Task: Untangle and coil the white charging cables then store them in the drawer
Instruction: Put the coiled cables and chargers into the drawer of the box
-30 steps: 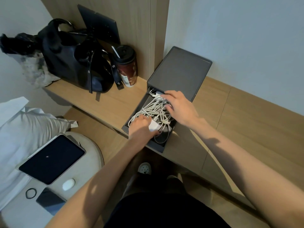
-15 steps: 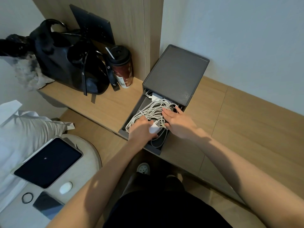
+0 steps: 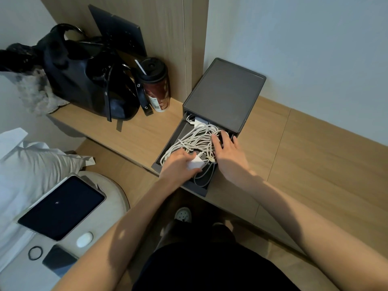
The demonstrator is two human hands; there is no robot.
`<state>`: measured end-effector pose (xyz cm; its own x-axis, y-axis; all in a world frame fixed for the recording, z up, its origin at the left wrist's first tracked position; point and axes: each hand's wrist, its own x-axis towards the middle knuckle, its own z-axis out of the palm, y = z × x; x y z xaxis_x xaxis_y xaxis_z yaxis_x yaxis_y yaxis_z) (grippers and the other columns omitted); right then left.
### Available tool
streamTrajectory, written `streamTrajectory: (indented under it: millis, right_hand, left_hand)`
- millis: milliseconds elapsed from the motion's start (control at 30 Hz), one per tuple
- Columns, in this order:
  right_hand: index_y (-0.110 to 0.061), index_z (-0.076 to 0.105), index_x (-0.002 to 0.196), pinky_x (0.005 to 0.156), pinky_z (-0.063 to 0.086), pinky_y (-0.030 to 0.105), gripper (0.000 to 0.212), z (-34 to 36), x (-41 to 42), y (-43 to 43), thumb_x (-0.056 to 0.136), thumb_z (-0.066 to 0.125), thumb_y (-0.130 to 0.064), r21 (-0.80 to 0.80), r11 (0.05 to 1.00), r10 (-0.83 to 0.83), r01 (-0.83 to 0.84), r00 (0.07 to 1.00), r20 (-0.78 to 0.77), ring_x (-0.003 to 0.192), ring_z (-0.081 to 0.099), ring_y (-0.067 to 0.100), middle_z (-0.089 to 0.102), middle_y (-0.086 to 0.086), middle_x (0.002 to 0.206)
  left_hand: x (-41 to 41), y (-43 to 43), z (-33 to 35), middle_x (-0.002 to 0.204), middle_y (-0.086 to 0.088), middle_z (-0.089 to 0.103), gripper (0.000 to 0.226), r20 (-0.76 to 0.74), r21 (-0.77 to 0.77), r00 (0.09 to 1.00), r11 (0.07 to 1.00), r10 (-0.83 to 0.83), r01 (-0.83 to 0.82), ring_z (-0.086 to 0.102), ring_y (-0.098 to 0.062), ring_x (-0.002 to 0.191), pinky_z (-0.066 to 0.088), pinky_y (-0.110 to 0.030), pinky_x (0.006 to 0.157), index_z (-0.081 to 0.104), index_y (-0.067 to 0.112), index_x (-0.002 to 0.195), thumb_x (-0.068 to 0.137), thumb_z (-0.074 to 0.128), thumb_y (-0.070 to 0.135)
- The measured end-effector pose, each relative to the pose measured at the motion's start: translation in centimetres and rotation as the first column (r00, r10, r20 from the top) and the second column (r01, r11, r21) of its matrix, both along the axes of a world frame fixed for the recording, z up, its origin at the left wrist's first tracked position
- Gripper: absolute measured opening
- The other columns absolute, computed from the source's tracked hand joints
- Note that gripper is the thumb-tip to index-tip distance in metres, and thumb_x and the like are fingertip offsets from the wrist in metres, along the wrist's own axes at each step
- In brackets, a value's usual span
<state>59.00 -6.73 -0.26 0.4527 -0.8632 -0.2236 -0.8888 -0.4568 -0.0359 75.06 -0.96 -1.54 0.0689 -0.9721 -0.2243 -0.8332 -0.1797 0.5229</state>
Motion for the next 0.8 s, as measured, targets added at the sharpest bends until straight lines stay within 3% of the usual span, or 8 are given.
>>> streamTrajectory:
  millis: [67, 167, 267, 367, 500, 667, 733, 800]
  right_hand:
    - [-0.007, -0.006, 0.152, 0.118, -0.003, 0.043, 0.081, -0.3, 0.3, -0.1, 0.092, 0.048, -0.001, -0.025, 0.999, -0.034, 0.032, 0.997, -0.065, 0.148, 0.002, 0.026, -0.001, 0.017, 0.159]
    - [-0.006, -0.004, 0.152, 0.118, -0.001, 0.041, 0.07, -0.3, 1.0, -0.7, 0.098, 0.041, -0.015, -0.004, 0.998, -0.063, 0.063, 0.987, -0.145, 0.148, 0.003, 0.022, 0.0, 0.012, 0.161]
    - [-0.005, 0.002, 0.152, 0.117, 0.013, 0.04, 0.064, -0.1, 1.5, -1.4, 0.1, 0.036, -0.021, 0.04, 0.995, -0.081, 0.09, 0.979, -0.189, 0.148, 0.008, 0.023, 0.003, 0.011, 0.161]
    - [-0.002, 0.016, 0.15, 0.112, 0.024, 0.038, 0.059, 0.3, 1.2, -2.1, 0.099, 0.038, -0.02, 0.056, 0.996, -0.054, 0.063, 0.988, -0.143, 0.144, 0.022, 0.024, 0.017, 0.013, 0.158]
    - [-0.002, 0.031, 0.144, 0.109, 0.028, 0.037, 0.049, 1.0, 0.7, -2.3, 0.097, 0.039, -0.013, 0.041, 0.998, -0.049, 0.052, 0.997, -0.067, 0.14, 0.03, 0.024, 0.03, 0.014, 0.153]
    - [-0.006, 0.048, 0.121, 0.093, 0.038, 0.036, 0.03, 1.7, 1.2, -1.7, 0.092, 0.044, -0.009, -0.085, 0.996, 0.003, -0.001, 1.0, 0.019, 0.117, 0.05, 0.029, 0.059, 0.012, 0.124]
    - [-0.006, 0.048, 0.132, 0.105, 0.033, 0.036, 0.039, 1.3, 1.6, -2.0, 0.094, 0.043, -0.011, -0.099, 0.988, 0.129, -0.116, 0.982, 0.136, 0.125, 0.047, 0.029, 0.053, 0.013, 0.136]
    - [-0.008, 0.031, 0.147, 0.118, 0.019, 0.037, 0.051, 0.9, 2.2, -2.4, 0.099, 0.042, -0.017, -0.025, 0.976, 0.217, -0.217, 0.956, 0.198, 0.142, 0.028, 0.026, 0.03, 0.011, 0.154]
  left_hand:
    - [0.2, -0.1, -0.1, 0.102, -0.004, 0.059, 0.062, -0.042, -0.033, 0.999, 0.999, -0.002, 0.001, 0.041, -0.007, 0.085, 0.026, -0.012, 0.067, 0.059, 0.012, 0.127, 0.075, 0.076, 0.04]
    - [0.7, -0.3, -0.3, 0.094, -0.001, 0.06, 0.063, -0.085, -0.06, 0.996, 0.998, 0.006, -0.011, 0.044, -0.007, 0.081, 0.026, -0.01, 0.065, 0.065, 0.011, 0.12, 0.067, 0.082, 0.04]
    - [0.7, -0.5, -0.6, 0.1, -0.002, 0.064, 0.062, -0.084, -0.06, 0.996, 0.998, 0.008, -0.013, 0.051, -0.01, 0.088, 0.034, -0.014, 0.073, 0.067, 0.013, 0.115, 0.064, 0.082, 0.044]
    - [0.2, -0.5, -0.9, 0.109, -0.001, 0.06, 0.061, -0.018, -0.018, 1.0, 1.0, 0.015, -0.016, 0.051, -0.016, 0.102, 0.04, -0.025, 0.083, 0.064, 0.017, 0.117, 0.067, 0.078, 0.049]
    - [-0.2, -0.6, -0.8, 0.115, -0.001, 0.056, 0.06, 0.004, -0.014, 1.0, 1.0, 0.027, -0.027, 0.048, -0.017, 0.111, 0.04, -0.028, 0.092, 0.062, 0.017, 0.119, 0.07, 0.076, 0.049]
    - [1.2, -0.1, -0.2, 0.116, 0.002, 0.059, 0.053, 0.044, -0.147, 0.995, 0.984, -0.095, 0.101, 0.048, -0.017, 0.114, 0.038, -0.026, 0.094, 0.061, 0.017, 0.124, 0.079, 0.07, 0.045]
    - [2.0, 0.2, 0.0, 0.116, 0.0, 0.059, 0.045, 0.078, -0.26, 0.991, 0.958, -0.106, 0.123, 0.049, -0.019, 0.11, 0.041, -0.027, 0.093, 0.061, 0.014, 0.123, 0.085, 0.067, 0.037]
    - [2.7, 0.2, 0.7, 0.127, -0.001, 0.055, 0.043, 0.164, -0.307, 0.984, 0.944, -0.074, 0.122, 0.046, -0.018, 0.117, 0.039, -0.031, 0.099, 0.055, 0.014, 0.13, 0.09, 0.06, 0.029]
